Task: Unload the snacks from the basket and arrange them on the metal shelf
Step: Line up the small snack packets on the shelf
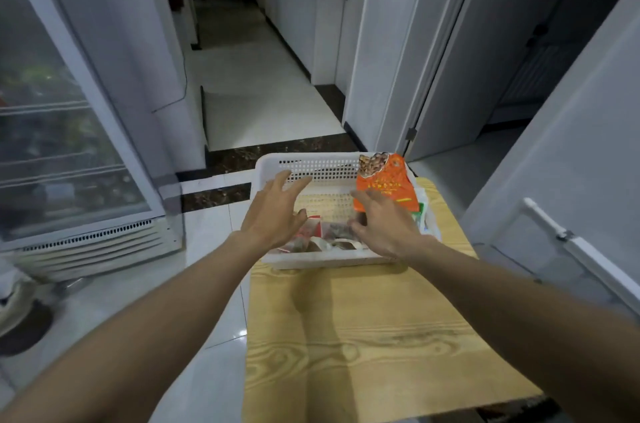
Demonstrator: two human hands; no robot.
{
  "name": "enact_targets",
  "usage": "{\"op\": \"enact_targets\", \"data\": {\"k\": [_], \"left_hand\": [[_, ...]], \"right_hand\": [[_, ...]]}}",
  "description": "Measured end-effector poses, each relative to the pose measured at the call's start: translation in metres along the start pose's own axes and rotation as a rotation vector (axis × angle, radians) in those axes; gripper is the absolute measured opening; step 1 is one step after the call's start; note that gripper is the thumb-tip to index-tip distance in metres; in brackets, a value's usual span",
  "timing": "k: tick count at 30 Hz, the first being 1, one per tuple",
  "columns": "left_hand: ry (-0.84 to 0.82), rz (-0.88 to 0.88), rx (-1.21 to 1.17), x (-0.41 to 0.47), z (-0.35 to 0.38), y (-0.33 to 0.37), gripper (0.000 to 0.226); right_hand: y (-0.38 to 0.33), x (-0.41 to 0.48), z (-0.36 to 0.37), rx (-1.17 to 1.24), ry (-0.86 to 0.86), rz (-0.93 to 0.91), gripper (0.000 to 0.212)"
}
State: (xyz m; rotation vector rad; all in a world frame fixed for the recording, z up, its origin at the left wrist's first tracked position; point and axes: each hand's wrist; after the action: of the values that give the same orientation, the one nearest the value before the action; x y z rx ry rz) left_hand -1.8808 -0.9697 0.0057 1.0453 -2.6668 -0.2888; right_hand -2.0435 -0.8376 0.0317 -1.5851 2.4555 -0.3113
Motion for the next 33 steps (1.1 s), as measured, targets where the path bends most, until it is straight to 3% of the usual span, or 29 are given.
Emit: {"op": "enact_targets", "data": {"k": [9,15,21,27,31,33], "left_hand": [[-0.244,-0.133,-0.122,0.051,0.076,-0.034,0.067],[-0.348,-0.337,-0.263,0.068,0.124,-0.049,0.057],[-0.507,-0.447,-0.305,0.078,0.179,-0.065,0.044],[-0.513,-0.501,-0.327,0.087,0.210,-0.079,0.028],[-0.411,-0.551,-0.646,0.092,0.191,-0.069,0.005],[-0.326,-0.610,-0.810,0.092,0.181,-0.061,0.013]], "right_hand": [[0.024,0.087,0.043,0.124,-0.282,0.005,0.057],[0.042,0.123,0.088,0.221,-0.453,0.030,0.062],[0.063,0.144,0.129,0.203,-0.542,0.110,0.044],[0.074,0.157,0.151,0.152,-0.616,0.143,0.047],[0.072,0.161,0.152,0.097,-0.588,0.095,0.038],[0.066,0.161,0.146,0.124,-0.565,0.084,0.032]]}}
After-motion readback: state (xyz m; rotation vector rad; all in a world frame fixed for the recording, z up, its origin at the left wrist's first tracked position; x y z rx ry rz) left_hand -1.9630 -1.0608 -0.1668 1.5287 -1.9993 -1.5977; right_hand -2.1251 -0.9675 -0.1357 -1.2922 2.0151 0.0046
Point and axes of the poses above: each hand's wrist, its own x-axis towards the middle knuckle, its own z-axis out of the palm, y = z × x, and after that the axes turned 5 degrees about x, right-handed
